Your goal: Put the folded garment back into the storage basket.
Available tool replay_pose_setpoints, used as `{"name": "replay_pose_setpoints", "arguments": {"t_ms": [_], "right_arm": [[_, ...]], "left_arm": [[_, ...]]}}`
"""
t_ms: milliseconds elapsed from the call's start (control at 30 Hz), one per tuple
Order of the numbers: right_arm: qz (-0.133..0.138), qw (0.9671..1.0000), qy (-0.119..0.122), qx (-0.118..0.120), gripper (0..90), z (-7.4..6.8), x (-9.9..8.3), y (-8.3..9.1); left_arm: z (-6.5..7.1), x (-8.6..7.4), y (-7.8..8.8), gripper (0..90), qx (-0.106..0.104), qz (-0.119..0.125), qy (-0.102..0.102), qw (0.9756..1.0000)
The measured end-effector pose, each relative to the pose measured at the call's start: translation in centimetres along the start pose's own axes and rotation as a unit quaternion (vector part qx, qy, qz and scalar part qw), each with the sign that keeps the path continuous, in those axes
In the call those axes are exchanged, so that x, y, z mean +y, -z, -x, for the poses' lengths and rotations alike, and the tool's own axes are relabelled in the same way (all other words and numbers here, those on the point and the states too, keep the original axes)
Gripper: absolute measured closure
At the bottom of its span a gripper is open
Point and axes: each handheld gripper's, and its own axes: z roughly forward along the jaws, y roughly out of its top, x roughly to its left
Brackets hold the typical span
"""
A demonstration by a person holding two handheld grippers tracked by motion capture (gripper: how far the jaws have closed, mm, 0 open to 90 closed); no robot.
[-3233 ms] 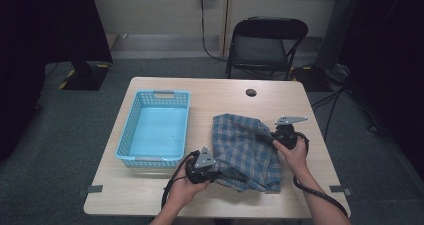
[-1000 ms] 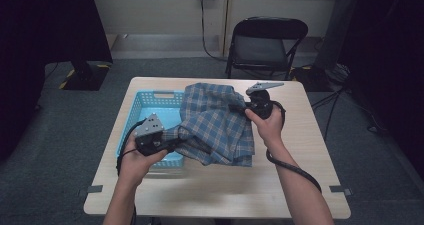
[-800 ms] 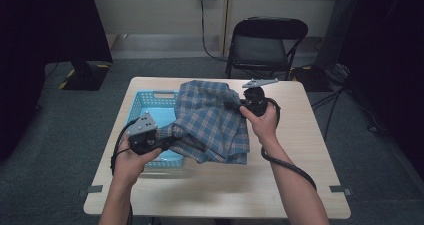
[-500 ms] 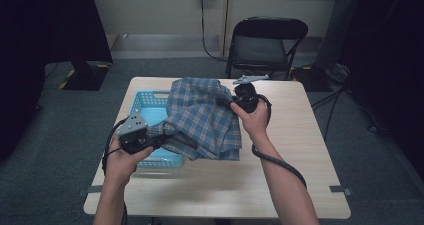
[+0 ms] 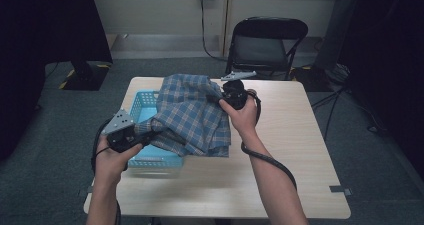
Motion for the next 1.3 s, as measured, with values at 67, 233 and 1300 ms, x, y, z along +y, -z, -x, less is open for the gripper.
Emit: {"name": "replay_pose_setpoints", "arguments": {"t_ms": [67, 233, 1300], "right_arm": [[0.002, 1.0000, 0.001, 0.000, 76.9, -0.2, 0.1, -0.2], [0.003, 1.0000, -0.003, 0.006, 76.7, -0.5, 0.3, -0.8], [0.012, 0.9999, -0.011, 0.004, 76.7, -3.1, 1.3, -5.8]], "left_arm": [[-0.2, -0.1, 0.2, 79.1, 0.003, 0.002, 0.000, 1.0000], [-0.6, -0.1, 0.6, 79.3, 0.014, 0.003, -0.002, 0.9999], [-3.7, -1.7, 2.7, 79.6, 0.068, 0.010, 0.030, 0.9972]]}}
